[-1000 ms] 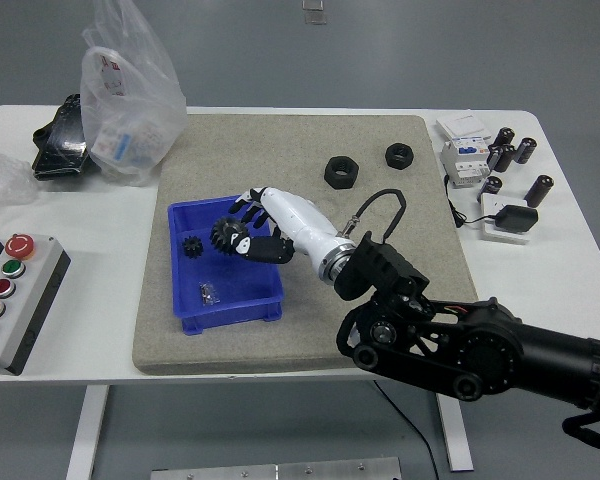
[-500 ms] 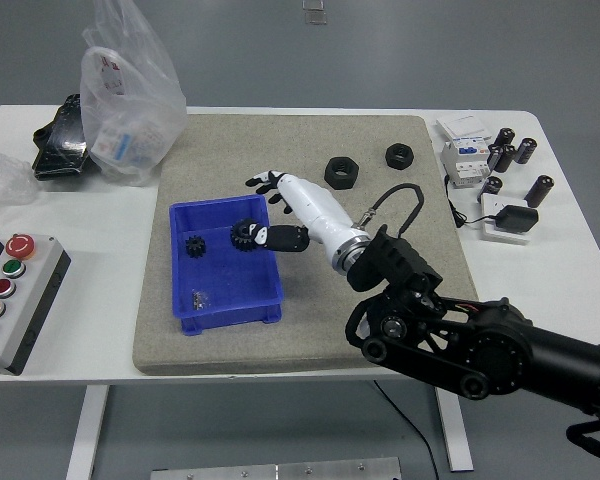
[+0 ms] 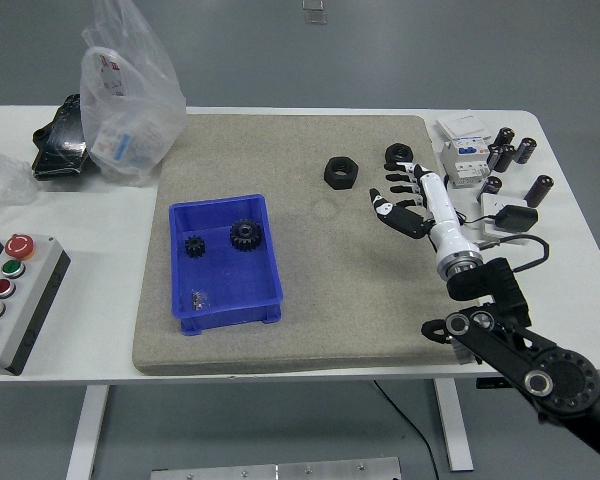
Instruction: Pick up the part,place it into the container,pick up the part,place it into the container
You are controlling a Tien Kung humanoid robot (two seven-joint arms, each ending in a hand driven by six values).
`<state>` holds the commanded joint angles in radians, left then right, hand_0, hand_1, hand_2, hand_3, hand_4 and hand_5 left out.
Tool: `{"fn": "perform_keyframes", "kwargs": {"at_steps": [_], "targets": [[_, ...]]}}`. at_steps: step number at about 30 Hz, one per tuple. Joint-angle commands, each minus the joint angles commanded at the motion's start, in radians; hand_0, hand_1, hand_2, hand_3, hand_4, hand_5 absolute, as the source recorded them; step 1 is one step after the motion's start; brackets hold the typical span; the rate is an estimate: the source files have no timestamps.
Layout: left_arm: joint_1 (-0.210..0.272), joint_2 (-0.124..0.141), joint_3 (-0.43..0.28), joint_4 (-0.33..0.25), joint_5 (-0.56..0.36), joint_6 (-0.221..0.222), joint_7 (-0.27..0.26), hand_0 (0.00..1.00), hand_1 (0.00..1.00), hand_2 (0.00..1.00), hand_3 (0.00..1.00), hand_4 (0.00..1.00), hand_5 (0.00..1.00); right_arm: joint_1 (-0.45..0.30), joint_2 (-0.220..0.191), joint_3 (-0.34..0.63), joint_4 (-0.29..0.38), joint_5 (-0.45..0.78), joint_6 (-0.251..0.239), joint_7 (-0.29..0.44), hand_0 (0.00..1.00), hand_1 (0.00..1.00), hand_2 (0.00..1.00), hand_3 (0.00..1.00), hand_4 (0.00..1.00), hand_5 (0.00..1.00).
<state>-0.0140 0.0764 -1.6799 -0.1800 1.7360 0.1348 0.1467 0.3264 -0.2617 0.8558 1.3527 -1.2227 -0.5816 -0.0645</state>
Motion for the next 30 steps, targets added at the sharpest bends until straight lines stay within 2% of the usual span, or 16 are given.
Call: {"fn": "perform_keyframes", "kwargs": {"at_steps": [4, 5, 7, 11, 16, 20, 25, 30], "targets": [[-0.001, -0.001, 0.004, 0.0, -0.003, 0.0, -0.003, 0.623, 0.534, 0.539, 0.628, 0.721, 0.438, -0.099, -0.023, 0.079, 0.036, 0.153, 0.056, 0.153, 0.731, 0.694, 0.711, 0.687, 0.684, 0.357], [-0.002, 0.0, 0.007, 0.0, -0.005, -0.001, -0.005, 0.623, 0.534, 0.539, 0.629, 0.72, 0.435, -0.123, -0.031, 0.093, 0.052, 0.195, 0.065, 0.195, 0.785, 0.714, 0.728, 0.686, 0.721, 0.451], [-0.003, 0.002, 0.012, 0.0, -0.009, -0.001, -0.008, 0.623, 0.534, 0.539, 0.629, 0.72, 0.435, -0.167, -0.044, 0.117, 0.081, 0.262, 0.075, 0.266, 0.785, 0.714, 0.728, 0.686, 0.721, 0.451], [-0.002, 0.007, 0.012, 0.0, -0.007, 0.001, -0.012, 0.623, 0.533, 0.54, 0.628, 0.718, 0.433, -0.248, -0.063, 0.169, 0.127, 0.371, 0.094, 0.38, 0.784, 0.72, 0.726, 0.685, 0.722, 0.453], [0.003, 0.012, 0.008, 0.0, 0.005, 0.003, -0.016, 0.623, 0.533, 0.54, 0.628, 0.718, 0.433, -0.315, -0.077, 0.197, 0.134, 0.491, 0.122, 0.496, 0.784, 0.72, 0.726, 0.685, 0.722, 0.453], [0.004, 0.016, 0.022, 0.0, -0.003, 0.001, -0.026, 0.624, 0.533, 0.539, 0.629, 0.719, 0.429, -0.328, -0.072, 0.205, 0.136, 0.532, 0.12, 0.536, 0.786, 0.72, 0.726, 0.683, 0.728, 0.478], [0.008, 0.016, 0.056, 0.0, -0.041, -0.003, -0.048, 0.625, 0.533, 0.538, 0.628, 0.72, 0.426, -0.325, -0.058, 0.236, 0.154, 0.495, 0.088, 0.534, 0.782, 0.716, 0.726, 0.683, 0.727, 0.481], [0.005, 0.011, 0.07, 0.0, -0.052, -0.008, -0.052, 0.624, 0.533, 0.539, 0.627, 0.72, 0.427, -0.316, -0.045, 0.249, 0.139, 0.51, 0.073, 0.552, 0.774, 0.713, 0.72, 0.679, 0.721, 0.483]]}}
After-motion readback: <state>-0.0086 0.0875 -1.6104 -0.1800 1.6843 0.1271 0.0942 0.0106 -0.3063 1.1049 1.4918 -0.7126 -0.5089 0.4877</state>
